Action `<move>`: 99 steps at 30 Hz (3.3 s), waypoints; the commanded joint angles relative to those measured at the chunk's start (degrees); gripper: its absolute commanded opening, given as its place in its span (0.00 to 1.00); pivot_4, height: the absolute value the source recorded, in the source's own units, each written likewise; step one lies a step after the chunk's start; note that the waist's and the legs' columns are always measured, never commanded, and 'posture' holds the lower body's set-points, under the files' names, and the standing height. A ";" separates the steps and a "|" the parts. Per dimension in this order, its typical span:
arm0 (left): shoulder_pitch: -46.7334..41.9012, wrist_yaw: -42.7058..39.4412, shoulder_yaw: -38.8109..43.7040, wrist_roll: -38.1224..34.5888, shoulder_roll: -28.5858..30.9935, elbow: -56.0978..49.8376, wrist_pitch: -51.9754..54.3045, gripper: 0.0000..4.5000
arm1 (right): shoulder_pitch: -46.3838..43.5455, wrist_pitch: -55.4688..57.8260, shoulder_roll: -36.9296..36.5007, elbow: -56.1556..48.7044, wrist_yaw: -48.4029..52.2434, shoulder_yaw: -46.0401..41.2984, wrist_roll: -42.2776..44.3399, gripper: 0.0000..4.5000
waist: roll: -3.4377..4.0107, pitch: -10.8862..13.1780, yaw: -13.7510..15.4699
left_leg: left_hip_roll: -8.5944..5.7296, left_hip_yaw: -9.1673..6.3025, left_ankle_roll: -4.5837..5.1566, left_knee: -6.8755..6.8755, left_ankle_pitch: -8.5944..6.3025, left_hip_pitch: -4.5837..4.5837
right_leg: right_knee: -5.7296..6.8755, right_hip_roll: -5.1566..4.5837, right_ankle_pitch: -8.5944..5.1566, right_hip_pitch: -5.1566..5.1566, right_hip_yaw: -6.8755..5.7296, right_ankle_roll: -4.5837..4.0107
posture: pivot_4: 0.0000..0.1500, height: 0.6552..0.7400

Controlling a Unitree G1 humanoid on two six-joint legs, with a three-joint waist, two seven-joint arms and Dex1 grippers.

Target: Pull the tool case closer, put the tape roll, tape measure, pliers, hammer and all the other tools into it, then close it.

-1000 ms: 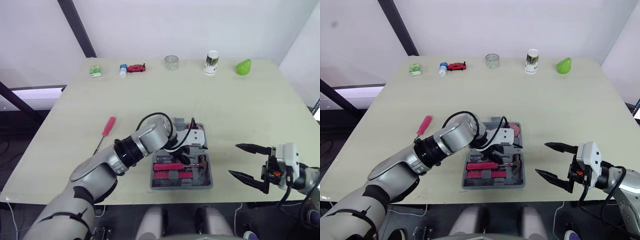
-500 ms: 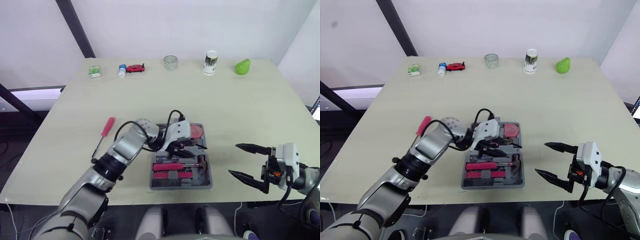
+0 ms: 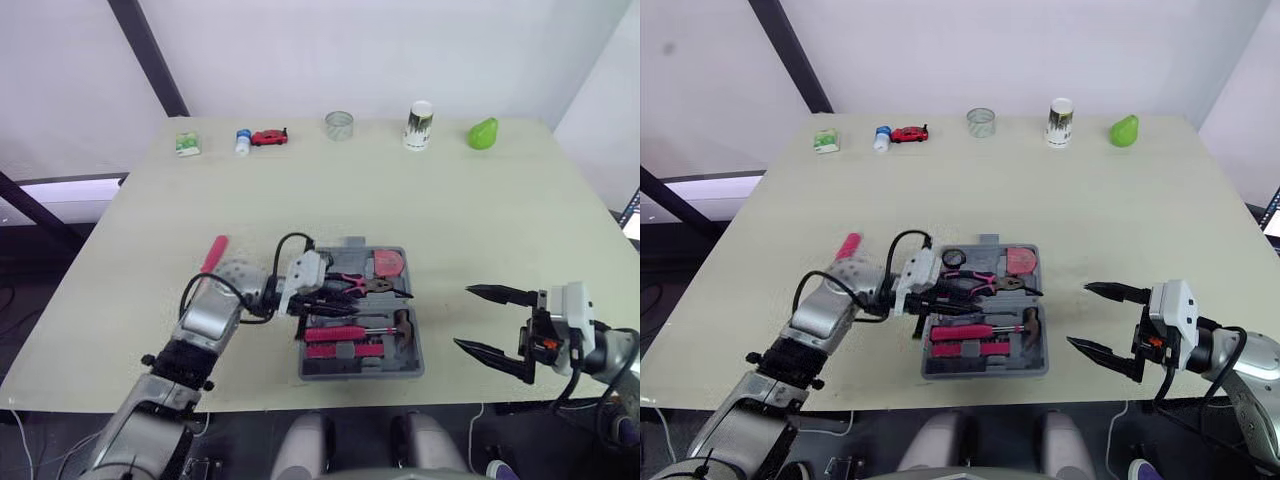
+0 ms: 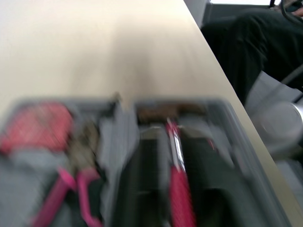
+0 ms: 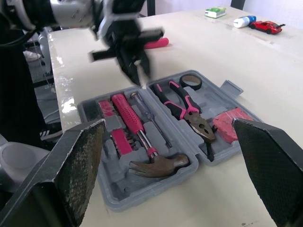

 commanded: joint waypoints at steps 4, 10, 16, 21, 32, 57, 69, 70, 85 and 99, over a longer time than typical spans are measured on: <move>-0.15 -1.29 -1.40 2.66 -1.93 2.84 -6.09 0.01 | -0.44 -0.88 -0.86 -0.16 0.94 -0.65 0.13 1.00 | -0.01 0.00 0.37 | -0.04 -0.03 0.01 0.03 0.00 -0.04 | -0.02 -0.05 0.01 0.03 -0.05 0.02 | 1.00 1.00; -0.02 -0.89 -3.55 6.18 -4.58 6.96 -10.84 0.01 | 0.73 -2.87 -2.37 1.09 2.32 -1.33 -1.97 1.00 | 0.00 0.00 0.11 | -0.05 -0.04 0.01 0.03 0.00 -0.03 | 0.00 -0.03 0.01 0.03 -0.05 0.02 | 1.00 1.00; -2.40 1.02 -3.85 8.66 -7.73 12.60 -13.46 0.01 | 0.55 -3.08 -2.74 0.56 1.99 -1.36 -2.01 1.00 | 0.00 0.00 0.12 | -0.05 -0.05 0.01 0.03 0.00 -0.02 | 0.00 -0.03 0.02 0.03 -0.04 0.03 | 1.00 1.00; -3.02 1.22 -4.57 10.16 -8.45 15.49 -14.98 0.01 | 0.75 -3.12 -2.80 0.39 1.88 -1.37 -2.05 1.00 | 0.00 -0.01 0.11 | -0.05 -0.04 0.01 0.03 0.00 -0.02 | 0.00 -0.03 0.02 0.03 -0.04 0.03 | 1.00 1.00; 1.79 1.24 -6.81 14.08 -7.45 21.95 -18.21 0.01 | 0.46 -2.22 -3.34 -0.23 1.40 -1.18 -1.84 1.00 | 0.11 -0.22 0.00 | -0.02 -0.03 0.01 0.01 0.00 0.08 | 0.00 -0.02 0.02 0.08 -0.02 0.03 | 1.00 1.00; 8.81 14.28 16.51 -7.38 -1.18 -12.12 2.81 0.01 | -3.36 -6.57 4.71 10.54 -7.22 -2.33 -4.51 1.00 | 0.14 -0.20 -0.04 | 0.17 0.01 0.08 -0.18 -0.06 0.81 | -0.12 -0.05 -0.01 0.77 0.03 0.01 | 1.00 1.00; 32.39 28.17 36.83 -9.43 1.01 -11.51 4.97 0.75 | -0.14 -13.32 7.35 22.64 -9.02 -6.54 -6.16 1.00 | 0.17 -0.15 -0.13 | 0.19 0.07 0.07 -0.28 -0.07 0.86 | -0.15 -0.16 -0.02 0.76 0.04 -0.01 | 1.00 1.00; 35.35 27.76 38.20 -9.68 1.05 -11.31 3.99 0.85 | 0.66 -12.94 7.19 23.31 -10.10 -7.16 -6.80 1.00 | 0.17 -0.15 -0.11 | 0.19 0.08 0.07 -0.29 -0.07 0.86 | -0.15 -0.20 -0.03 0.76 0.03 -0.02 | 1.00 1.00; 53.69 27.58 50.56 -11.25 -0.06 -5.06 -2.25 0.98 | 12.57 -11.26 6.48 20.21 -12.25 -14.64 -5.16 1.00 | 0.14 -0.15 -0.11 | 0.19 0.16 0.19 -0.37 -0.17 0.85 | -0.31 -0.80 -0.22 0.76 0.06 -0.30 | 1.00 1.00; 45.76 32.79 47.96 -10.33 1.47 -8.44 2.80 0.98 | 8.59 -2.18 5.52 7.34 -13.06 -10.83 -0.96 1.00 | 0.10 -0.14 0.10 | 0.21 0.10 0.20 -0.39 -0.17 0.80 | -0.36 -0.89 -0.22 0.75 0.02 -0.31 | 1.00 1.00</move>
